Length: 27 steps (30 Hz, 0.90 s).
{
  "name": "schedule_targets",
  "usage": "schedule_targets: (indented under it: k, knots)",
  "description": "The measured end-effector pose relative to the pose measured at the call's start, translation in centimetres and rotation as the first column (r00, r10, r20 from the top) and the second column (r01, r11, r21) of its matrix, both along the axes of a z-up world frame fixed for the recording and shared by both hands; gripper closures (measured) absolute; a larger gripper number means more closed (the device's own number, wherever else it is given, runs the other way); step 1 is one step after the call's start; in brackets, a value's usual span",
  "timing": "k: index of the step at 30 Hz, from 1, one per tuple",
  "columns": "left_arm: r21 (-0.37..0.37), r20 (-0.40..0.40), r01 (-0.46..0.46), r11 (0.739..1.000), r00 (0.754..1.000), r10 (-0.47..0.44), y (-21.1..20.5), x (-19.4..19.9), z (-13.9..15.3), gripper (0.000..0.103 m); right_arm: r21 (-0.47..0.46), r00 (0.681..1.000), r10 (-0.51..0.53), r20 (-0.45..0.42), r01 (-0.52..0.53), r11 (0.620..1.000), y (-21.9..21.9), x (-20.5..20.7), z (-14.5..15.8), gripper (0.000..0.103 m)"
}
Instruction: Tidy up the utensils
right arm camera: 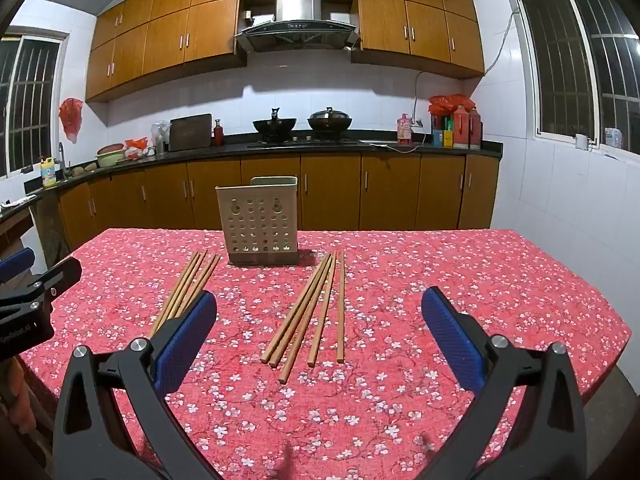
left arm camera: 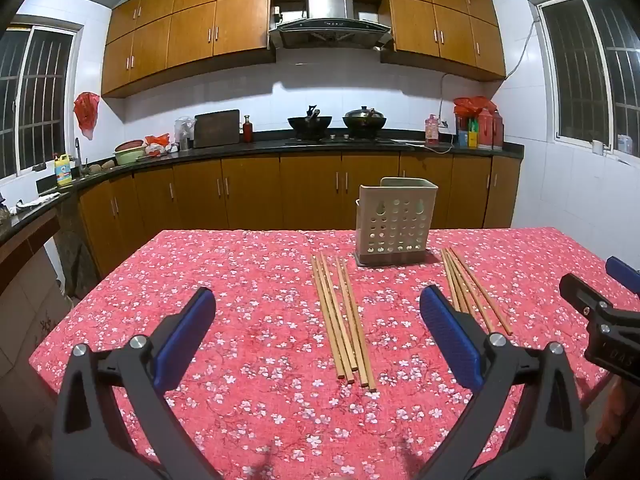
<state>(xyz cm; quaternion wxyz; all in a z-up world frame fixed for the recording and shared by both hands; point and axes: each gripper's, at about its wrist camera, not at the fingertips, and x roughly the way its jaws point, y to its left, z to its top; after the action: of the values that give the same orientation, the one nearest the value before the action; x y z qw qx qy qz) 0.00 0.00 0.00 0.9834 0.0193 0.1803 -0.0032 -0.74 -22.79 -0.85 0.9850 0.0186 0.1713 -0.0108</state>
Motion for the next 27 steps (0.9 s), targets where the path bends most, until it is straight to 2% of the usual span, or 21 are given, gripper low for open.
schedule_targets:
  k: [27]
  knots:
    - [-0.004,-0.004,0.002,1.000,1.000,-0.002,0.03,0.03,0.18,0.004,0.001,1.000,0.000,-0.003,0.000,1.000,0.09,0.05,-0.05,0.002]
